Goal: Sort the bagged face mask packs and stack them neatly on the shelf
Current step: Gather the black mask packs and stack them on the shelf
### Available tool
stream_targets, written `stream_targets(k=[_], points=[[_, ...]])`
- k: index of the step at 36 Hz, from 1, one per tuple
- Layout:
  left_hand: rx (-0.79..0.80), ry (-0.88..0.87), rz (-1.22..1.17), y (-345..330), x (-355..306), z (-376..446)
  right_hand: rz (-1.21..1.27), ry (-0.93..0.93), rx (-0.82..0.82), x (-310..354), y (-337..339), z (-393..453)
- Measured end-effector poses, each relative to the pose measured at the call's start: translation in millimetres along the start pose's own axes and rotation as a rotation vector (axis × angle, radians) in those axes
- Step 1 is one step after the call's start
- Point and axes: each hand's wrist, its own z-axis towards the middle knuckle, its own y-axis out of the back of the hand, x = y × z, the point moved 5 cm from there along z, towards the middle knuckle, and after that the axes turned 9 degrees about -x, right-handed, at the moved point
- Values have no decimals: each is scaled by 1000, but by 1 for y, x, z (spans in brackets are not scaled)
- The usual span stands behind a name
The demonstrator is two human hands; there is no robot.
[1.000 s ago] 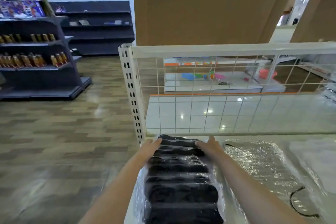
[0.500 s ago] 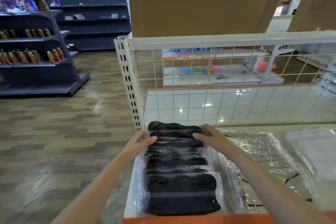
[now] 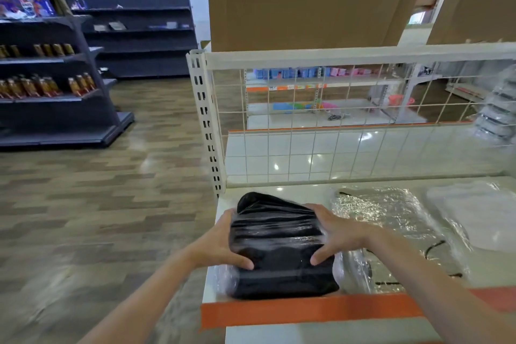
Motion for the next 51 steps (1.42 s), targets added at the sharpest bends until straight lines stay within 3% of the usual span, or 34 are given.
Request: stream_targets(k=[9, 13, 20, 25, 30, 35, 42, 47, 51], points=[[9, -21, 164, -3, 1, -5, -122, 10, 57, -4, -11, -7], [-39, -37, 236, -3, 2, -8, -155, 36, -110, -2, -12, -7], [-277, -129, 239, 21, -20, 7, 42, 87, -406, 9, 14, 2], [-308, -153, 80, 31, -14, 2, 375, 50, -412, -5, 12, 5], [-366, -16, -247, 28, 18, -5, 608, -59, -343, -20, -5, 5], [-404, 54, -482, 8, 28, -5, 829, -3, -258, -15, -28, 13], [-484, 127, -662, -2, 30, 4, 1113, -20, -408, -22, -38, 22], [-558, 145, -671, -8, -1, 7, 1180, 45, -514, -5, -33, 31], [-572, 115, -727, -4, -2, 9, 1134, 66, -413, -14, -31, 30]])
